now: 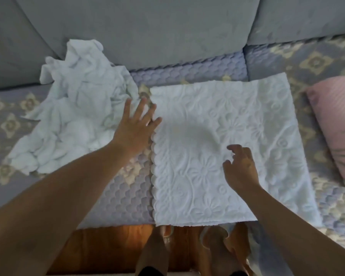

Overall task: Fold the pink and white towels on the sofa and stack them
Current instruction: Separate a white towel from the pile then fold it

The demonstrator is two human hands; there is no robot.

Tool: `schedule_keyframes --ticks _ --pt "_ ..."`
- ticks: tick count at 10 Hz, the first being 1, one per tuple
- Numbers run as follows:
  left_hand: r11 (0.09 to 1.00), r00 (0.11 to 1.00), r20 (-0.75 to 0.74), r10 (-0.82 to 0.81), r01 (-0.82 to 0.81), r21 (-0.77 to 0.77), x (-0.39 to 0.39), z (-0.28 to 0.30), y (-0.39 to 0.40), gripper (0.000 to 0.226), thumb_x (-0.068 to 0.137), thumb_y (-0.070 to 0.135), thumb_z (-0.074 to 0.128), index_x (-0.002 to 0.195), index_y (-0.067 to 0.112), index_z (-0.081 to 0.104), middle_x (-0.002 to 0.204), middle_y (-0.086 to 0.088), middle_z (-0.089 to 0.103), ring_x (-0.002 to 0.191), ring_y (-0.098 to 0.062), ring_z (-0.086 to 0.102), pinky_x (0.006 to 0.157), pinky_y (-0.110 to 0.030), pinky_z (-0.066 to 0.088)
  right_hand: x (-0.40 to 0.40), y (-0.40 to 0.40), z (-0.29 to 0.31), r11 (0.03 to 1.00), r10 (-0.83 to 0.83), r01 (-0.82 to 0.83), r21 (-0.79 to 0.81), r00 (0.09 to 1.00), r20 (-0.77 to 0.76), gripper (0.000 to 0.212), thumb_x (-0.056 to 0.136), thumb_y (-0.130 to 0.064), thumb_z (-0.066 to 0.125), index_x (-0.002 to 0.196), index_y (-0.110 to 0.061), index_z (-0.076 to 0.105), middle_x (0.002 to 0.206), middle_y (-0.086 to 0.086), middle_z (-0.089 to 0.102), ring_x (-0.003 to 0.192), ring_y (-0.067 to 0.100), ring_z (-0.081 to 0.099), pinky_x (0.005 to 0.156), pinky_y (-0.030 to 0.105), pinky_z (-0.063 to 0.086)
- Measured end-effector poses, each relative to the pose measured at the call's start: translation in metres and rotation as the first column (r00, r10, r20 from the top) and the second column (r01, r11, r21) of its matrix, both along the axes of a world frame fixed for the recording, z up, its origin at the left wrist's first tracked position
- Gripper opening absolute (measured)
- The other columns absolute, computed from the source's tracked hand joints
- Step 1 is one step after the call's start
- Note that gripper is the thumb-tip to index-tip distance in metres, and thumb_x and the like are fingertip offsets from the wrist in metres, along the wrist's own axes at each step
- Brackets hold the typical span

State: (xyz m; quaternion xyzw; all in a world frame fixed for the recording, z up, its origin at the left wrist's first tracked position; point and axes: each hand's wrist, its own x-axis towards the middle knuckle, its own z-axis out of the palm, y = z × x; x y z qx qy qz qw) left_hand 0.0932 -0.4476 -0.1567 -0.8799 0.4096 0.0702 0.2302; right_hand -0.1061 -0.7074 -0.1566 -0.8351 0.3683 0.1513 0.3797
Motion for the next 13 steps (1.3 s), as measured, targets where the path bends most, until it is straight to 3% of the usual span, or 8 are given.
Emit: schedule_keyframes --ticks 1,2,5,6,7,8,11,13 --pt "0.964 0.988 -0.009 0.156 -0.150 0.221 0.051 -0.019 0.027 0.070 0.092 0.055 0.050 0.154 0.044 0.019 0.167 -0.002 0.002 0.151 -0.044 -0.009 0.110 -0.076 -0.005 0.030 0.031 -0.011 0.999 0.024 -0.023 -0.033 0.999 0.041 0.042 0.092 -0.009 0.052 0.130 -0.027 0.052 0.134 -0.001 0.044 0.118 0.020 0.055 0.084 0.030 0.044" --pt "0.878 0.879 -0.120 0.461 -0.433 0.205 0.081 -0.031 0.102 0.053 0.095 0.047 0.039 0.147 0.038 0.041 0.159 -0.003 0.026 0.146 -0.039 0.019 0.110 -0.075 0.015 0.059 0.061 -0.022 0.998 0.025 -0.025 -0.058 1.000 0.005 0.042 0.092 -0.008 0.052 0.130 -0.027 0.052 0.136 0.000 0.045 0.121 0.020 0.053 0.085 0.031 0.042" --pt "0.657 0.709 0.097 0.698 -0.689 0.308 0.059 -0.013 0.232 0.037 0.092 0.036 0.054 0.121 0.015 0.066 0.125 -0.018 0.060 0.122 -0.044 0.051 0.106 -0.056 0.038 0.115 0.116 -0.035 0.967 0.247 -0.249 -0.060 0.968 -0.039 0.051 0.091 -0.010 0.054 0.139 -0.024 0.047 0.143 0.001 0.043 0.128 0.024 0.046 0.098 0.035 0.042" --pt "0.754 0.727 -0.201 0.656 -0.628 0.191 0.019 -0.008 0.156 0.034 0.092 0.043 0.050 0.111 0.021 0.067 0.113 -0.010 0.063 0.110 -0.033 0.057 0.088 -0.043 0.048 0.113 0.106 -0.027 0.956 0.295 -0.295 0.000 0.955 -0.045 0.054 0.091 -0.012 0.057 0.141 -0.025 0.046 0.146 -0.003 0.041 0.125 0.021 0.052 0.099 0.038 0.047" --pt "0.651 0.585 -0.604 0.542 -0.746 -0.138 0.017 -0.025 0.054 0.033 0.097 0.035 0.048 0.114 0.010 0.062 0.110 -0.013 0.063 0.106 -0.033 0.059 0.088 -0.045 0.052 0.118 0.084 -0.023 0.927 0.376 -0.376 -0.006 0.927 -0.017 0.052 0.090 -0.012 0.058 0.140 -0.023 0.049 0.146 -0.004 0.042 0.121 0.018 0.055 0.099 0.037 0.048" --pt "0.440 0.554 -0.664 0.502 -0.824 -0.356 0.070 -0.055 -0.013 0.034 0.095 0.032 0.050 0.118 0.008 0.056 0.110 -0.017 0.062 0.108 -0.039 0.057 0.091 -0.045 0.049 0.145 0.046 -0.031 0.900 0.426 -0.417 -0.128 0.903 0.056 0.049 0.090 -0.011 0.060 0.138 -0.020 0.053 0.143 0.001 0.047 0.126 0.022 0.051 0.104 0.036 0.045" --pt "0.598 0.726 -0.558 0.402 -0.670 -0.440 0.144 -0.092 -0.057 0.018 0.096 0.027 0.059 0.107 0.014 0.064 0.114 -0.009 0.060 0.108 -0.035 0.053 0.091 -0.046 0.047 0.231 -0.110 -0.081 0.696 0.584 -0.531 -0.484 0.810 -0.049 0.042 0.096 -0.021 0.058 0.137 -0.014 0.053 0.139 0.011 0.055 0.127 0.036 0.048 0.111 0.047 0.036" --pt "0.489 0.564 -0.681 0.466 -0.806 -0.333 0.154 -0.079 -0.055 0.035 0.100 0.039 0.054 0.102 0.005 0.062 0.105 -0.018 0.066 0.101 -0.035 0.062 0.076 -0.034 0.039 0.243 -0.130 -0.078 0.670 0.590 -0.585 -0.456 0.793 -0.150 0.045 0.100 -0.042 0.048 0.135 -0.014 0.054 0.127 0.017 0.054 0.117 0.040 0.051 0.104 0.049 0.039"
